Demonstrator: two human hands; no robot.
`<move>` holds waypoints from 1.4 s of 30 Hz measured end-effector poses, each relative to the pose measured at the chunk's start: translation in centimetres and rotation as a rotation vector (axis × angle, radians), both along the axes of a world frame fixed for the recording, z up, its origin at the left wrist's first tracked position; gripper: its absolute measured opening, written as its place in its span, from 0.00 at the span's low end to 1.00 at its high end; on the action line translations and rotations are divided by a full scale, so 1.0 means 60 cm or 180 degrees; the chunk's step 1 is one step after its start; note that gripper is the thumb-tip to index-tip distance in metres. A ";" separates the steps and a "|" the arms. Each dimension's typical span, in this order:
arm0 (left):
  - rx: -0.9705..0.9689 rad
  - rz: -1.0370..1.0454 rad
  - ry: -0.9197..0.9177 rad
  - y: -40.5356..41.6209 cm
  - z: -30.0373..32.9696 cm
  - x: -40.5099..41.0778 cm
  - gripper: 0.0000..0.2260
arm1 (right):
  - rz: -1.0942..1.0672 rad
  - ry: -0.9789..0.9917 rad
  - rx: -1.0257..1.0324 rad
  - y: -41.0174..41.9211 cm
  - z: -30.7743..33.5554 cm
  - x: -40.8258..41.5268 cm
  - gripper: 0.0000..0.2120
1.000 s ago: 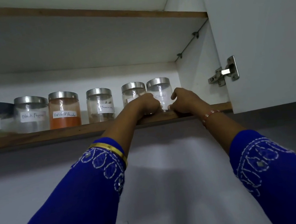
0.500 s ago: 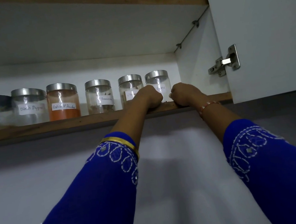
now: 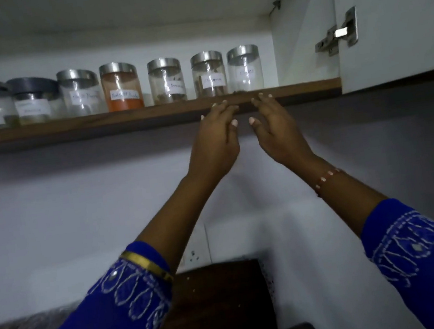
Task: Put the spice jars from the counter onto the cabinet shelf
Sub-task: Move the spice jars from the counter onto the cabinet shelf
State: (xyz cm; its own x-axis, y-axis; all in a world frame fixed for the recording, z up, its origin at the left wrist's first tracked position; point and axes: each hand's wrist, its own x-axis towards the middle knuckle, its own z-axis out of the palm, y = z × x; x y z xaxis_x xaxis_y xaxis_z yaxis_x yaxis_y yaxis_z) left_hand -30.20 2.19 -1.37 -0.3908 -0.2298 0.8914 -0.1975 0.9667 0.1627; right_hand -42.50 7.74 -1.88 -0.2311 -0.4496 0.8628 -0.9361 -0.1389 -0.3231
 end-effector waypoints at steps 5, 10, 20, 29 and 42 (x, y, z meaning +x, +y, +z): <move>0.0415 0.0240 0.0239 0.019 -0.115 0.120 0.17 | 0.0260 -0.0294 0.0141 0.008 -0.098 0.103 0.22; 0.0910 0.0493 0.0376 0.022 -0.225 0.243 0.17 | 0.0662 -0.0603 0.0414 -0.002 -0.225 0.223 0.21; 0.1906 0.1017 0.0424 0.010 -0.441 0.478 0.15 | 0.1403 -0.1051 0.1654 -0.024 -0.465 0.463 0.22; 0.3217 0.1874 0.0491 -0.013 -0.622 0.666 0.15 | 0.1753 -0.0652 0.3292 -0.035 -0.607 0.637 0.27; 0.4734 0.1537 0.0572 -0.022 -0.716 0.702 0.17 | 0.1714 -0.0497 0.3855 -0.047 -0.686 0.683 0.23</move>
State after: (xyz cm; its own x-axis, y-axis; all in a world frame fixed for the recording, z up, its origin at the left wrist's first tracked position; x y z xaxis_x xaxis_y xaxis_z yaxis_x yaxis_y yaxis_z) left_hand 11.95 0.86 -44.33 0.0579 -0.9754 -0.2128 -0.3022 -0.2203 0.9274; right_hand -1.52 4.91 -43.05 0.1569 -0.9742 -0.1620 -0.7977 -0.0282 -0.6024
